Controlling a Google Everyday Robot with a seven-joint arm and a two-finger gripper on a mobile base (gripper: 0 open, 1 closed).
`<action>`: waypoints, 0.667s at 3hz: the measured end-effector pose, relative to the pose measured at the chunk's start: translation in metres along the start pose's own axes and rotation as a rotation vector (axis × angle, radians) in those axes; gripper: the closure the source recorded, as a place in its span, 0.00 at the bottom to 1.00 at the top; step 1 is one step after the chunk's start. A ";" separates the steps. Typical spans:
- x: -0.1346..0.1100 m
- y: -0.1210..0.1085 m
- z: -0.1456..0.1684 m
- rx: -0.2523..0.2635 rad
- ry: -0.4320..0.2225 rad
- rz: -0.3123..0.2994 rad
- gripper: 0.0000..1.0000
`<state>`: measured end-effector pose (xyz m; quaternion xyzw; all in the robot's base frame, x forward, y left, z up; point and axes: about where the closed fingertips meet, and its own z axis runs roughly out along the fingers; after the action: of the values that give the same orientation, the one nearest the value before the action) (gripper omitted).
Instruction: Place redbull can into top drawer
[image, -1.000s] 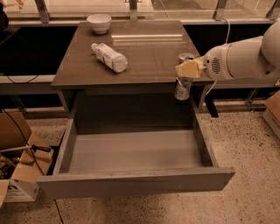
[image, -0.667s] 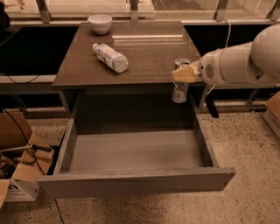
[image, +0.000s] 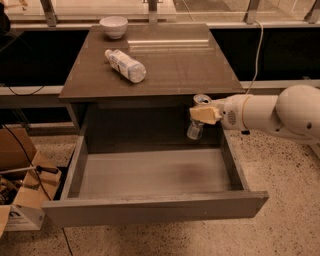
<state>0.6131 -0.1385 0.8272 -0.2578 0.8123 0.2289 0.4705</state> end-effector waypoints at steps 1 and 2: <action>0.040 -0.003 0.008 0.003 -0.045 -0.016 1.00; 0.093 -0.023 0.016 0.039 -0.055 -0.033 1.00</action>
Offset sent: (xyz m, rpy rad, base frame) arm -0.0201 -0.0505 -0.1310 -0.0083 -0.1033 -0.0605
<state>0.5988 -0.1652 0.7352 -0.2554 0.7990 0.2121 0.5014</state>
